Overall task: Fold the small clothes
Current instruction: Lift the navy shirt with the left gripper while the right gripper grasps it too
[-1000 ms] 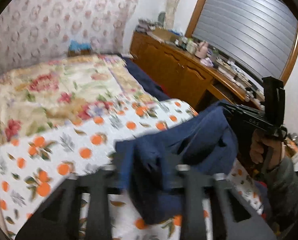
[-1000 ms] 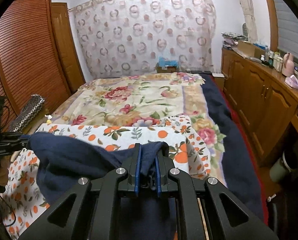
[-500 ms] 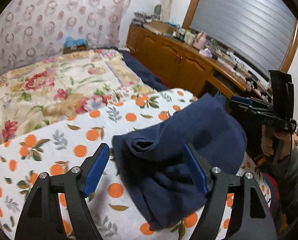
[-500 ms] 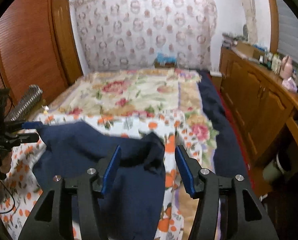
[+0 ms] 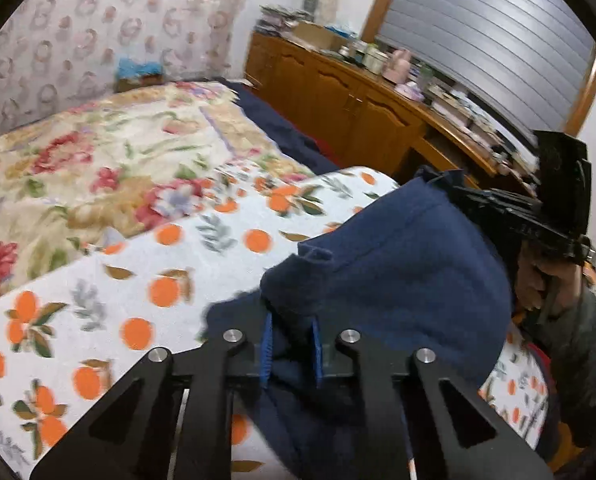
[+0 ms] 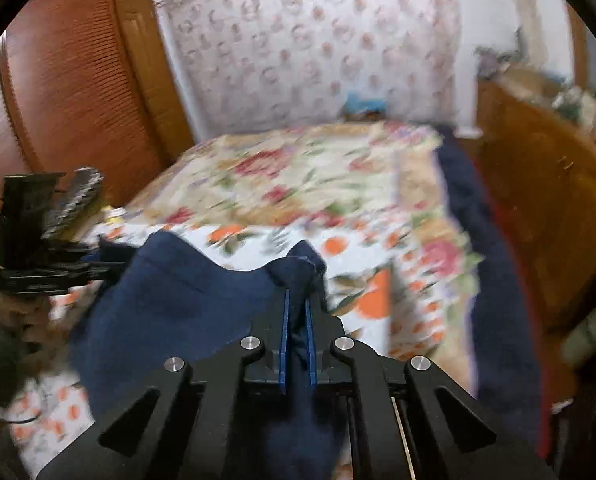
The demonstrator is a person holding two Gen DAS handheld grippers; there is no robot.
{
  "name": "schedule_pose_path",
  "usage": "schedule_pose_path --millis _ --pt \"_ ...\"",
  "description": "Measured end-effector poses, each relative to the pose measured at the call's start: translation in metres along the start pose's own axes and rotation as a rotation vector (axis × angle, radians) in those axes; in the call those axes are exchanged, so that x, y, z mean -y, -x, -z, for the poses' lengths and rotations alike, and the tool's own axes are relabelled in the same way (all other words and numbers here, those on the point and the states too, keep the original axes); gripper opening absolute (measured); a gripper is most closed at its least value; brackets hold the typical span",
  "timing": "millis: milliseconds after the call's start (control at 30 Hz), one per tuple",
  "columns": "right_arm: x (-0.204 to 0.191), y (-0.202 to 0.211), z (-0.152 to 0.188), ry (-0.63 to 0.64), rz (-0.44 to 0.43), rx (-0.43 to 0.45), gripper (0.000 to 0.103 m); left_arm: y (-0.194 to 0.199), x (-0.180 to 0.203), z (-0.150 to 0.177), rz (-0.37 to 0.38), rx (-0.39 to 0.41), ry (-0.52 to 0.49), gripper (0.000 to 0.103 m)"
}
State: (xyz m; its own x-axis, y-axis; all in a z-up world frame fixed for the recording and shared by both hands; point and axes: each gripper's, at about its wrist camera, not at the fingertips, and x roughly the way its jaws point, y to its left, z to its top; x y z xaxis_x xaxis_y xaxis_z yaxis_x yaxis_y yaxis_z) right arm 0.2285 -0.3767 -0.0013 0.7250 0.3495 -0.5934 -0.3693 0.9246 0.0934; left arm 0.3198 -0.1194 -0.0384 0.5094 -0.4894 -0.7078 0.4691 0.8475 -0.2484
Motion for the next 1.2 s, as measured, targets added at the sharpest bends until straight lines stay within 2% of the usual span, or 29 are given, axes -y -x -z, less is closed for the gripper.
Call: schedule_pose_path --millis 67,167,233,300,333,400,467,500,533,600,667,733,767,800,900,1167,1200 --pt "0.006 0.001 0.001 -0.031 0.097 -0.003 0.006 -0.004 -0.002 0.0 -0.013 -0.009 0.001 0.016" --pt "0.005 -0.006 0.006 -0.037 0.109 -0.043 0.006 -0.009 -0.001 0.002 -0.042 -0.013 -0.011 0.017" --pt "0.004 -0.008 0.009 -0.035 0.112 -0.057 0.006 -0.009 -0.001 0.003 -0.063 -0.011 -0.02 0.023" --pt "0.002 -0.004 0.007 -0.041 0.106 -0.062 0.006 -0.009 -0.001 0.004 -0.093 -0.02 -0.023 0.046" --pt "0.002 -0.001 0.007 -0.04 0.099 -0.062 0.008 -0.01 -0.003 0.005 -0.102 -0.023 -0.021 0.051" --pt "-0.001 0.002 0.002 -0.032 0.084 -0.077 0.031 -0.012 -0.008 0.008 -0.091 -0.041 -0.003 0.057" --pt "-0.007 0.005 -0.004 0.008 0.065 -0.074 0.049 -0.015 -0.015 0.011 -0.074 -0.059 0.025 0.063" --pt "-0.009 0.007 -0.002 0.017 0.079 -0.078 0.052 -0.017 -0.018 0.013 -0.062 -0.061 0.045 0.064" --pt "-0.008 0.008 0.0 0.021 0.08 -0.084 0.053 -0.016 -0.018 0.014 -0.058 -0.054 0.047 0.064" --pt "-0.006 0.009 0.004 0.014 0.079 -0.096 0.063 -0.016 -0.017 0.013 -0.06 -0.057 0.046 0.064" --pt "-0.002 0.007 0.006 -0.001 0.082 -0.103 0.065 -0.016 -0.021 0.015 -0.055 -0.057 0.046 0.063" --pt "0.004 0.005 0.008 -0.039 0.061 -0.113 0.065 -0.016 -0.018 0.016 -0.025 -0.061 0.041 0.047" --pt "0.005 0.004 0.008 -0.057 0.051 -0.114 0.065 -0.016 -0.018 0.016 0.009 -0.062 0.044 0.03" --pt "0.005 0.003 0.007 -0.064 0.046 -0.116 0.065 -0.013 -0.018 0.017 0.031 -0.057 0.048 0.024" --pt "0.005 0.003 0.008 -0.079 0.035 -0.127 0.065 0.009 -0.016 0.017 0.052 0.031 0.063 0.021" --pt "0.003 0.0 0.006 -0.065 0.013 -0.148 0.065 0.028 0.002 0.015 0.056 0.065 0.045 0.021" --pt "0.003 0.0 0.007 -0.06 0.009 -0.15 0.057 0.028 0.003 0.015 0.059 0.07 0.046 0.021"
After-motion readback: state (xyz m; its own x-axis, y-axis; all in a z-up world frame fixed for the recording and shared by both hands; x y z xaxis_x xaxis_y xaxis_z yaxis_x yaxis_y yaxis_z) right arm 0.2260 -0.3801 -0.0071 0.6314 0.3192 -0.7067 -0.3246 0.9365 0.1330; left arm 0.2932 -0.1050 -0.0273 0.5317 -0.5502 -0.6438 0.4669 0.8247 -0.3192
